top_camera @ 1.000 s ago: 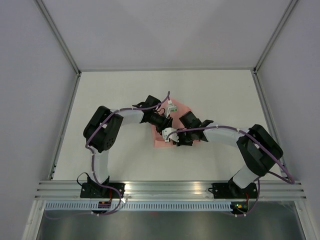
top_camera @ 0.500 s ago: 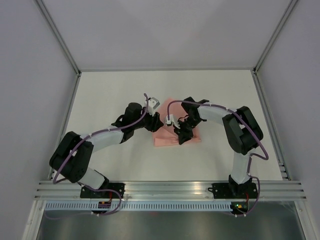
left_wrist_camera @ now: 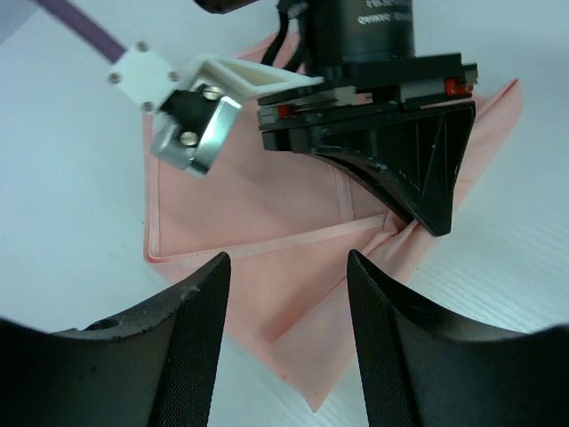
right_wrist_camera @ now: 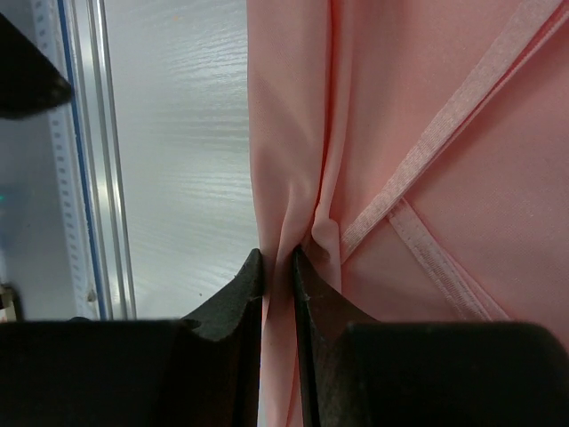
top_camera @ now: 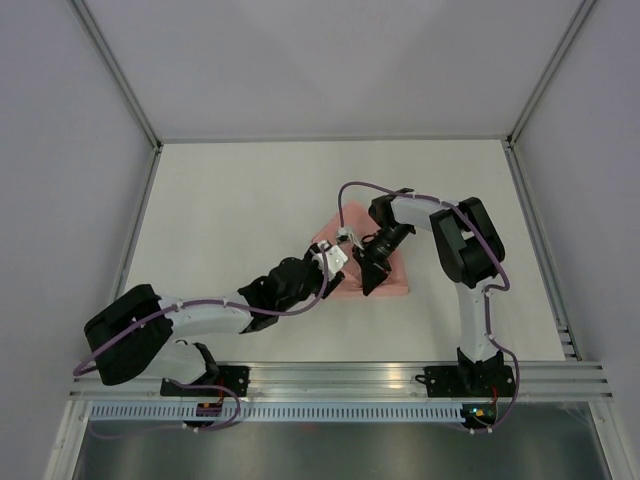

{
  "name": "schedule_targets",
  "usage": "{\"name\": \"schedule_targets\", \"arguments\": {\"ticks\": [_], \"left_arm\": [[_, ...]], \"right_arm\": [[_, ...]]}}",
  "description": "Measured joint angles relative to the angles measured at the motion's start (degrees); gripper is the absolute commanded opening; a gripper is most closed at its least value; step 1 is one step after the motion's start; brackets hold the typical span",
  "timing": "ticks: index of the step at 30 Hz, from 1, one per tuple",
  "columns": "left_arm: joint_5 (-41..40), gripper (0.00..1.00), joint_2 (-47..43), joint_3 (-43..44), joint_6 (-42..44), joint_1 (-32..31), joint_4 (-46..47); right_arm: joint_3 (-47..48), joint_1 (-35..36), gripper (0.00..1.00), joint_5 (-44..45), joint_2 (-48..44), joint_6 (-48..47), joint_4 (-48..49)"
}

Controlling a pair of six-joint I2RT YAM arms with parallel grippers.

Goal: Fold the napkin, place the utensils inside, and roll it up
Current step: Roll the napkin at the center of the board.

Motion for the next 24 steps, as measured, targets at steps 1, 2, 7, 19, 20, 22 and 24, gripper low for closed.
{"name": "schedule_targets", "arguments": {"ticks": [1, 2, 7, 19, 20, 22, 24], "left_arm": [[-0.98, 0.61, 0.70, 0.11, 1.14, -1.16, 0.26], [-2.05, 0.61, 1.92, 0.33, 2.64, -2.71, 0.46], [-5.53, 0.62, 9.97, 3.32, 8.61, -9.16, 0.46], [-4.83, 0.62, 20.92, 9.46, 13.42, -13.75, -0.42], [-4.70, 0.61, 21.59, 9.70, 13.44, -13.75, -0.63], [-4.13, 0.61, 22.86, 10.21, 13.46, -13.75, -0.94], [-3.82, 0.61, 24.15, 10.75, 13.60, -13.77, -0.44]], "right_arm": [[0.20, -0.09, 0.15, -0.13, 0.44, 0.02, -0.92], [0.26, -0.17, 0.16, -0.26, 0.70, 0.02, -1.49], [0.85, -0.85, 0.15, -0.76, 2.34, 0.13, -4.52], [0.94, -2.08, 0.15, -1.11, 3.65, 0.90, -6.99], [0.94, -2.10, 0.15, -1.14, 3.69, 0.92, -7.02], [0.94, -2.23, 0.15, -1.33, 3.85, 1.01, -7.10], [0.96, -2.38, 0.15, -1.42, 4.02, 1.11, -7.32]]}}
